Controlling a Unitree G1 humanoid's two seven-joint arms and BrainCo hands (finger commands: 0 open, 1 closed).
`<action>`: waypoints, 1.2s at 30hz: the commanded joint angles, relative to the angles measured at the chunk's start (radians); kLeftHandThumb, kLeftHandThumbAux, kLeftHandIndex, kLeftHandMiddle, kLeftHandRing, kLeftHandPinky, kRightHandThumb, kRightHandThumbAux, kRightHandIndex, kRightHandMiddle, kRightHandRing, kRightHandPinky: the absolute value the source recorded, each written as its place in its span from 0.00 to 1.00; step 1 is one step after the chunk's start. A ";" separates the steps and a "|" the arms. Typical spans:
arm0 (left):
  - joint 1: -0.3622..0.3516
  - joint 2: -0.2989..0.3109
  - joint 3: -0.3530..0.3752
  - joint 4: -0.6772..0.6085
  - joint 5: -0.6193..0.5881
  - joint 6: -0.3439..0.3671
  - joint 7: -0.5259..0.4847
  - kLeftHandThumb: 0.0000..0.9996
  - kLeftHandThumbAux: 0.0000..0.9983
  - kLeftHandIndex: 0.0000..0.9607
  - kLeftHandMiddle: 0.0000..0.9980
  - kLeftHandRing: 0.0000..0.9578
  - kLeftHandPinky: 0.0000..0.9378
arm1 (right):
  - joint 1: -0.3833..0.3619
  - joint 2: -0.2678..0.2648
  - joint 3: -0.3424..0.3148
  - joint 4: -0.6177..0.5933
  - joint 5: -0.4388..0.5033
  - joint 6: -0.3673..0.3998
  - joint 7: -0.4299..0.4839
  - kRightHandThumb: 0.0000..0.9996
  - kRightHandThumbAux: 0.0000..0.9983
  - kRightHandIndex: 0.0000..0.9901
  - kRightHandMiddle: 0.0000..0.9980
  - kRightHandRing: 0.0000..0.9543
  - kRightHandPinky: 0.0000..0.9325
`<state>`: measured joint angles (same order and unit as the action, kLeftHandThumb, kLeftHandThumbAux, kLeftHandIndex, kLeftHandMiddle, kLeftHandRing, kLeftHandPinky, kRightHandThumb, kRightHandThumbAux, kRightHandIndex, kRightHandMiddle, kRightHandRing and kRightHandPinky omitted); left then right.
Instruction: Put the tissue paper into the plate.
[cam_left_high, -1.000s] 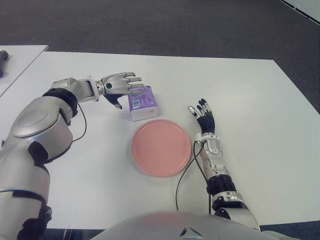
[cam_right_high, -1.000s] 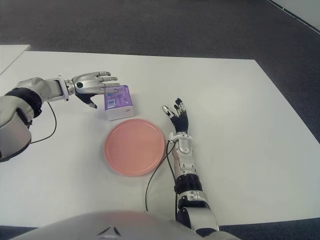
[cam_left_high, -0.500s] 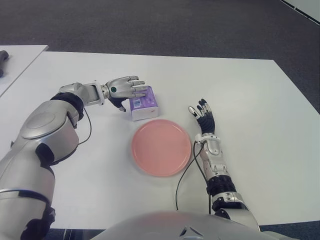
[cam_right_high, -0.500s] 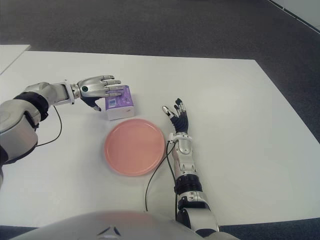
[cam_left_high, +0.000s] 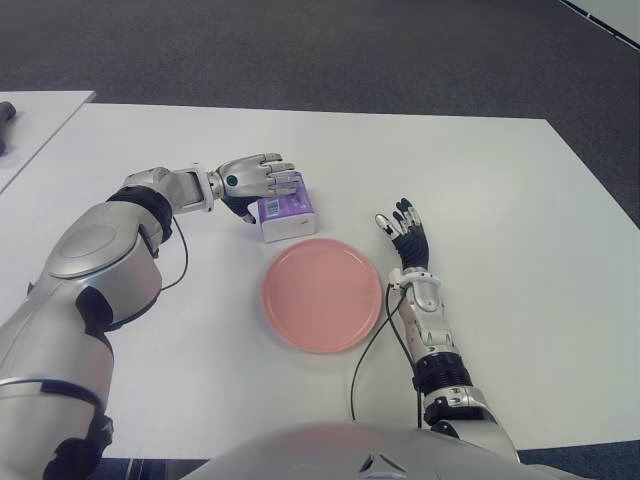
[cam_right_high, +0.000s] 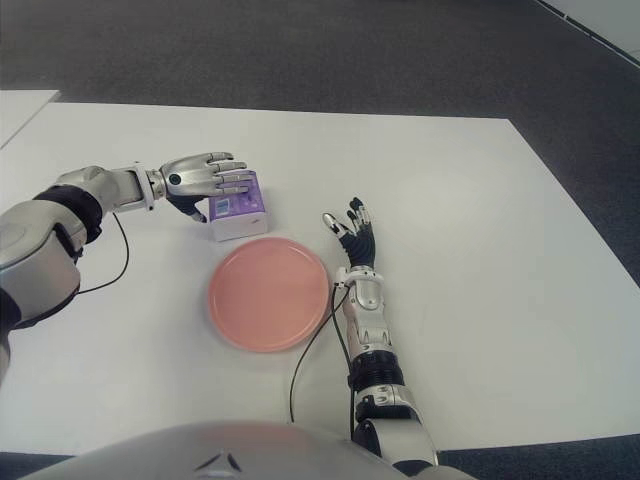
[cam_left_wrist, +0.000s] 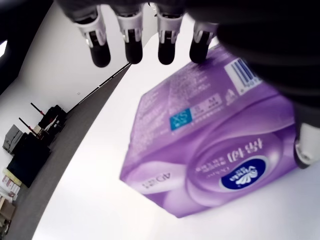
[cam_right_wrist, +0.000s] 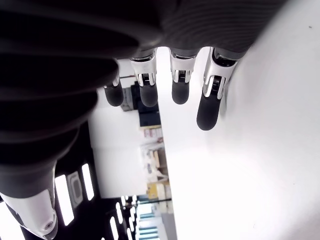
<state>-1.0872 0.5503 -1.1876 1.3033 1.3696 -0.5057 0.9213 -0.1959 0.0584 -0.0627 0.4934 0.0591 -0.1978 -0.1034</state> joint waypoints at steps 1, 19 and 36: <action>0.045 -0.023 -0.001 0.018 -0.005 0.013 -0.019 0.04 0.48 0.00 0.00 0.00 0.00 | 0.070 0.021 0.002 0.039 -0.004 0.078 -0.011 0.20 0.66 0.00 0.00 0.00 0.01; 0.066 -0.053 -0.006 0.028 -0.020 0.026 -0.039 0.07 0.47 0.00 0.00 0.00 0.00 | 0.090 0.018 0.008 0.007 -0.001 0.090 -0.010 0.20 0.66 0.00 0.00 0.00 0.01; 0.103 -0.084 -0.011 0.045 -0.046 0.057 -0.090 0.15 0.44 0.00 0.00 0.00 0.00 | 0.119 0.016 0.014 -0.038 0.000 0.106 -0.006 0.20 0.66 0.00 0.00 0.00 0.01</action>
<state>-1.0359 0.4866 -1.1872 1.3376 1.3107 -0.4464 0.8726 -0.1414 0.0590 -0.0483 0.4174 0.0598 -0.1694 -0.1091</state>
